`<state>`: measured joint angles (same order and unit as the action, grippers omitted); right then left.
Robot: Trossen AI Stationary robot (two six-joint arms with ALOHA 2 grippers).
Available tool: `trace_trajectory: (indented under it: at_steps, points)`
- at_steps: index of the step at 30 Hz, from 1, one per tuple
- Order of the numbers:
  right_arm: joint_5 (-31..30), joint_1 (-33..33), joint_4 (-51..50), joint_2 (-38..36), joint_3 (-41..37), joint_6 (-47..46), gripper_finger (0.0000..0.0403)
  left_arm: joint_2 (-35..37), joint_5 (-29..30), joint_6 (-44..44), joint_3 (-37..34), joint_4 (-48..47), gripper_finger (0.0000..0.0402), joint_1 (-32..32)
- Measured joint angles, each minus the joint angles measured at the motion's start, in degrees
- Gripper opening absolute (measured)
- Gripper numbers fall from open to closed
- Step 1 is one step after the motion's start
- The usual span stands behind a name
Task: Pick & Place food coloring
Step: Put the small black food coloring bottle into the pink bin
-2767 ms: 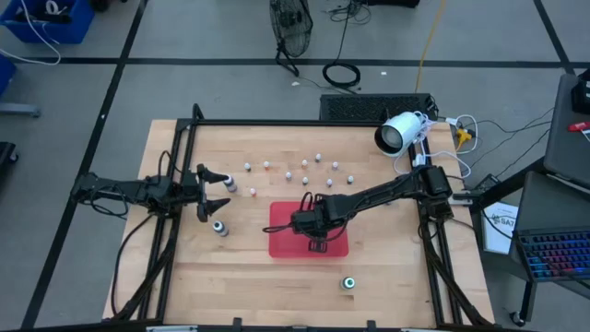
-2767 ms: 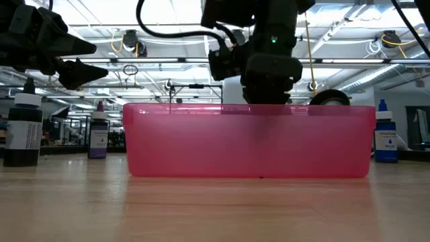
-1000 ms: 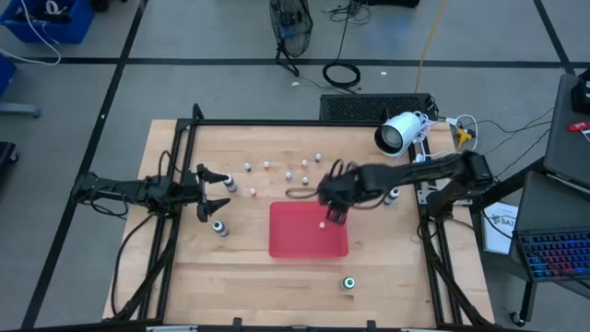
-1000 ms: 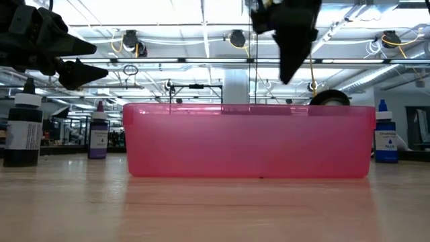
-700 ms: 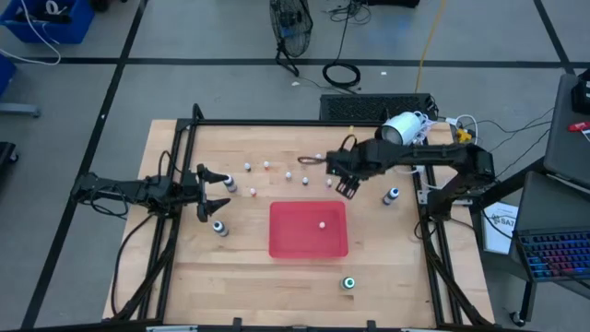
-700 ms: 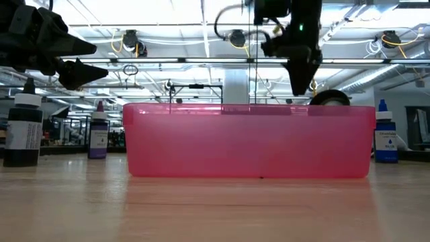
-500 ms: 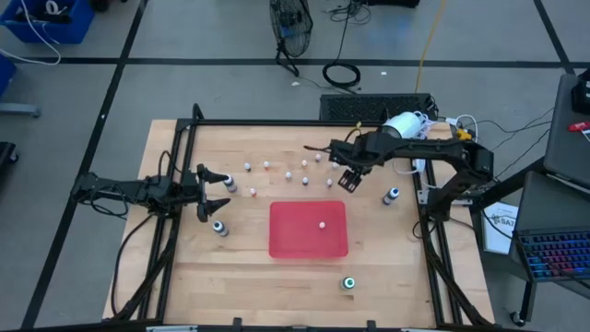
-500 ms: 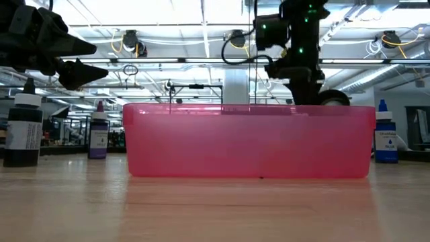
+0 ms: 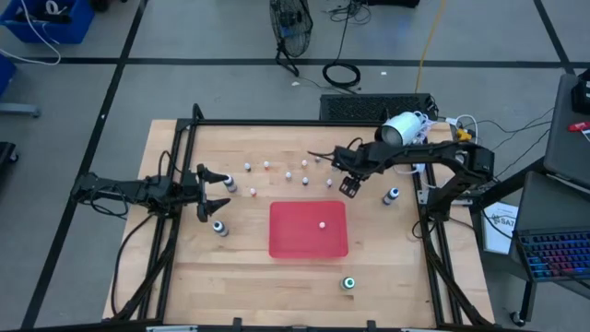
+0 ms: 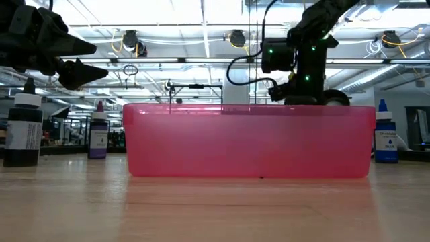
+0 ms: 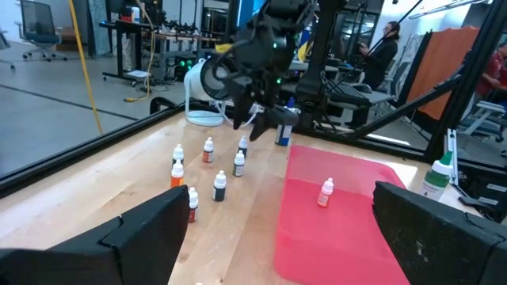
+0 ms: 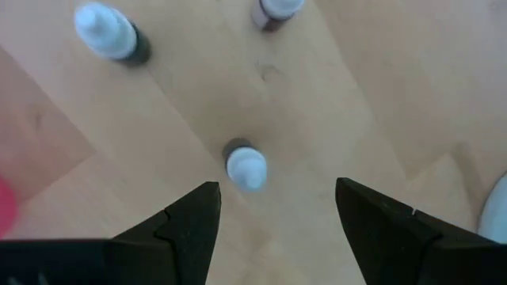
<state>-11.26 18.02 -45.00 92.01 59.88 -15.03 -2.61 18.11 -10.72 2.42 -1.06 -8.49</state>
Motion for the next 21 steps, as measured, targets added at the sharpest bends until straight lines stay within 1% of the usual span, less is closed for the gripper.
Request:
trace_trajectory:
  at_steps: [4, 12, 21]
  points:
    - [2.5, 0.0, 3.6, 0.0, -1.9, 0.6, 0.0240, 0.0, 0.0, 0.0, 0.0, 0.0, 0.0392, 0.0]
    - [2.5, 0.0, 6.1, 0.0, -2.2, 1.6, 0.0232, 0.0, 0.0, 0.0, 0.0, 0.0, 0.0392, 0.0]
    - [2.5, 0.0, 6.1, 0.0, -2.2, 2.5, 0.0231, 0.0, 0.0, 0.0, 0.0, 0.0, 0.0392, 0.0]
